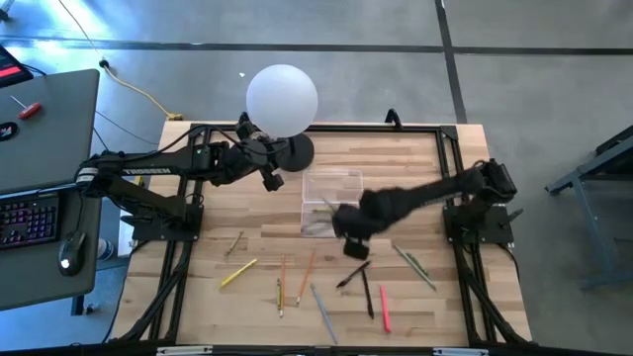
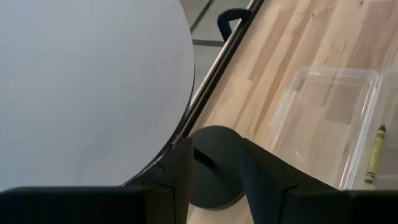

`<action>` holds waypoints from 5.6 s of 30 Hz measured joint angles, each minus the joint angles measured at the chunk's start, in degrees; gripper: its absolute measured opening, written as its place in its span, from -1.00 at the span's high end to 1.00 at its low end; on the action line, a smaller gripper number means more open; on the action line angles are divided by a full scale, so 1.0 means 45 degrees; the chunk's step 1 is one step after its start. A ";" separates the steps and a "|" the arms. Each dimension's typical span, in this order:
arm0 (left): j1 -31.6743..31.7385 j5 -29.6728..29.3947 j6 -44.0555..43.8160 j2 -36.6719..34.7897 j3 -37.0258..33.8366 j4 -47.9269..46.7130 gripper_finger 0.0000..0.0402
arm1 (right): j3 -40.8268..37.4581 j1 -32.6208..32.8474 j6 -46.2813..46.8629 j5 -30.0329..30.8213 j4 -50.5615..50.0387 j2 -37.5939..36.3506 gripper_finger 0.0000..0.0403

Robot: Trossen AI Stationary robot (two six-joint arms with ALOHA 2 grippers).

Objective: Pick & place school supplies into a supply box
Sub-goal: Put the green scissors into the transparent supply box, then put the light blue pencil into the transparent supply box

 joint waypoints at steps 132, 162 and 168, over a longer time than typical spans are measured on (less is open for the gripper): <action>-0.0340 0.0029 -0.3619 -0.2667 -0.1214 -0.3920 0.21 | -0.9409 0.7631 1.6136 -0.6476 0.3964 -0.4618 0.40; -0.0340 0.0010 -0.3589 -0.2662 -0.1219 -0.4076 0.21 | -0.9400 0.7952 1.3818 -0.6607 0.4890 -0.1800 0.40; -0.0340 0.0010 -0.3589 -0.2662 -0.1219 -0.4072 0.21 | -0.9371 0.7938 1.3808 -0.6728 0.4911 -0.1622 0.41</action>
